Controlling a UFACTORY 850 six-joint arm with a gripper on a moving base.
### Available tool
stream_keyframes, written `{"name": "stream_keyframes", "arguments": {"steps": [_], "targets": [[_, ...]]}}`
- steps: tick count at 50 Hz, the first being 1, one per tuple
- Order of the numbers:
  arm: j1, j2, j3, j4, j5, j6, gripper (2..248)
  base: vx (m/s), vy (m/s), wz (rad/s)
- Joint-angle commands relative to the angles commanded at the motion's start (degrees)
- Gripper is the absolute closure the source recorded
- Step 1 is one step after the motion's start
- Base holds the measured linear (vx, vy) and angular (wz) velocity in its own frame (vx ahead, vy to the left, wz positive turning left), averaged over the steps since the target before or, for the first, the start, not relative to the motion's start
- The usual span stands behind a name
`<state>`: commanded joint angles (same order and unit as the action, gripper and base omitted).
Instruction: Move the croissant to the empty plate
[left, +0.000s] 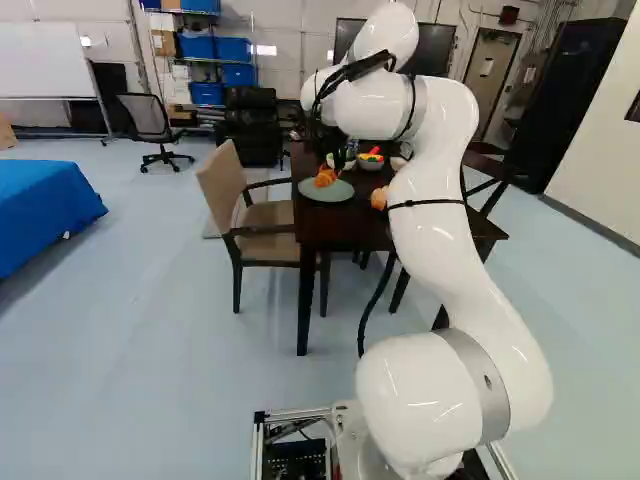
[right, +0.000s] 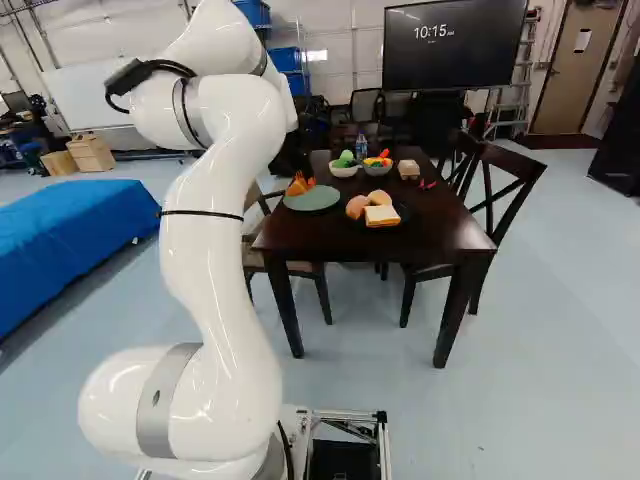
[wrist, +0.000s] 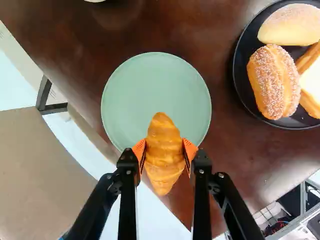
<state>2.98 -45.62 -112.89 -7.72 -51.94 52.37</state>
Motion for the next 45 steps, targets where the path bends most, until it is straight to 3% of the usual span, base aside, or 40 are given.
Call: {"name": "stream_keyframes", "arguments": {"steps": [20, 34, 45], "targets": [[0.0, -2.8, -0.8, 0.0, 0.0, 0.0, 133, 0.0, 0.0, 0.0], [-0.2, -6.9, -4.9, 0.0, 0.5, 0.0, 133, 0.0, 0.0, 0.0], [-0.2, -7.0, -4.9, 0.0, 0.5, 0.0, 133, 0.0, 0.0, 0.0]]}}
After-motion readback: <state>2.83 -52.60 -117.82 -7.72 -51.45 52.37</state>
